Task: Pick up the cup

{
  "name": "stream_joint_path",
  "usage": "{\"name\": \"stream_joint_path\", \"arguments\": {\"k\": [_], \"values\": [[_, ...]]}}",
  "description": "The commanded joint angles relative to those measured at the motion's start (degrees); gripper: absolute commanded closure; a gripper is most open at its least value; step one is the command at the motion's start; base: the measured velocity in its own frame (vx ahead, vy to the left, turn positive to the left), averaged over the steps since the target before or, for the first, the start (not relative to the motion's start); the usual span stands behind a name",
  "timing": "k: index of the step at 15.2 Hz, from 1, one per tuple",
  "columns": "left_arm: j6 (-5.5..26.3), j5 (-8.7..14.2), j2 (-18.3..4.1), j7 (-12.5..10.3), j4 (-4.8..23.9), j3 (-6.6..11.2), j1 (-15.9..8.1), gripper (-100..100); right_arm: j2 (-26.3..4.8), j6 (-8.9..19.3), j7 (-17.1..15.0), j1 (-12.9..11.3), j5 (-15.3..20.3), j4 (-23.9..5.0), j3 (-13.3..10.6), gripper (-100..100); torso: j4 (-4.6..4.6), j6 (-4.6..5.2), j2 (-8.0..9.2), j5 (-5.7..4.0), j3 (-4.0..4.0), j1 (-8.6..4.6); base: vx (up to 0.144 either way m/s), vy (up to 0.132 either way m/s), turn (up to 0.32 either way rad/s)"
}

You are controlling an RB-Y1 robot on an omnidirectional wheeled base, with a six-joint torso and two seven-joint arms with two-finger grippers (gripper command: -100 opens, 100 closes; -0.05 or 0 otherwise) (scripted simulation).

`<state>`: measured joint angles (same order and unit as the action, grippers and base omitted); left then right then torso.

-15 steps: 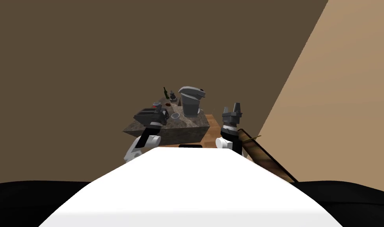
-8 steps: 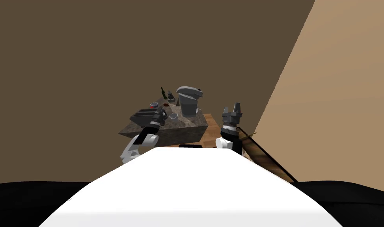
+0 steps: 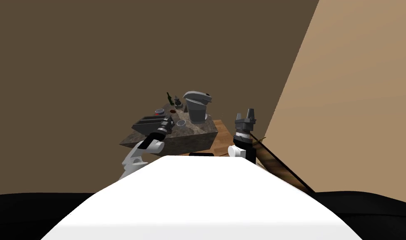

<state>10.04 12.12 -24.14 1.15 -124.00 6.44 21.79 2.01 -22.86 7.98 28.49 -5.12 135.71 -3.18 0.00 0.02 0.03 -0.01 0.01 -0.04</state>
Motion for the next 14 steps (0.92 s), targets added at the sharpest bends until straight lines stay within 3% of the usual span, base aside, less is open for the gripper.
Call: {"name": "stream_joint_path", "arguments": {"k": [1, 2, 3, 5, 6, 8, 9, 12, 13, 14], "values": [[2.86, 1.04, -0.90, 0.33, 0.86, 0.33, -0.26, -100, 0.00, 0.00, 0.00, 0.00, 0.00, 0.00, 0.00, 0, 0.00, 0.00, 0.00, 0.00, 0.00, 0.00, -0.008, -0.020, -0.121], [3.14, 1.04, -0.90, 0.33, 0.86, 0.33, -0.26, -100, 0.00, 0.00, 0.00, 0.00, 0.00, 0.00, 0.00, 0, 0.00, 0.00, 0.00, 0.00, 0.00, -0.02, -0.004, -0.013, -0.053], [5.21, 2.89, -2.71, 0.49, 1.87, 1.20, -0.72, -100, 0.00, 0.00, 0.00, 0.00, 0.00, 0.00, 0.00, 0, 0.00, -0.01, 0.00, 0.00, 0.00, -0.01, -0.005, -0.020, -0.127], [6.75, 2.89, -2.71, 0.49, 1.87, 1.20, -0.72, -100, 0.00, 0.00, 0.00, 0.00, 0.00, 0.00, 0.00, 0, 0.00, 0.00, -0.01, 0.00, -0.01, -0.02, -0.005, -0.017, -0.076], [8.70, 4.77, -4.49, 0.66, 2.90, 2.08, -1.18, -100, 0.00, 0.00, 0.00, 0.00, 0.00, 0.00, 0.00, 0, 0.00, -0.02, -0.01, 0.00, 0.00, 0.00, -0.001, -0.019, -0.110], [10.45, 4.77, -4.49, 0.66, 2.90, 2.08, -1.18, -100, 0.00, 0.00, 0.00, 0.00, 0.00, 0.00, 0.00, 0, 0.00, 0.00, -0.02, 0.00, -0.01, -0.01, -0.001, -0.017, -0.076], [12.06, 6.69, -6.26, 0.83, 3.94, 2.96, -1.65, -100, 0.00, 0.00, 0.00, 0.00, 0.00, 0.00, 0.00, 0, 0.00, -0.02, -0.02, 0.00, -0.01, 0.00, -0.003, -0.022, -0.111], [14.19, 6.69, -6.26, 0.83, 3.94, 2.96, -1.65, -100, 0.00, 0.00, 0.00, 0.00, 0.00, 0.00, 0.00, 0, 0.00, -0.01, -0.02, 0.00, -0.01, -0.01, -0.002, -0.014, -0.055], [16.26, 8.64, -8.01, 1.00, 4.99, 3.85, -2.12, -100, 0.00, 0.00, 0.00, 0.01, 0.00, 0.00, 0.00, 0, 0.00, -0.03, -0.02, 0.00, -0.01, 0.01, 0.000, -0.017, -0.116], [17.37, 8.64, -8.01, 1.00, 4.99, 3.85, -2.12, -100, 0.00, 0.00, 0.00, 0.00, 0.00, 0.00, 0.00, 0, 0.00, 0.01, -0.02, 0.00, -0.01, 0.00, 0.000, -0.019, -0.147]]}}
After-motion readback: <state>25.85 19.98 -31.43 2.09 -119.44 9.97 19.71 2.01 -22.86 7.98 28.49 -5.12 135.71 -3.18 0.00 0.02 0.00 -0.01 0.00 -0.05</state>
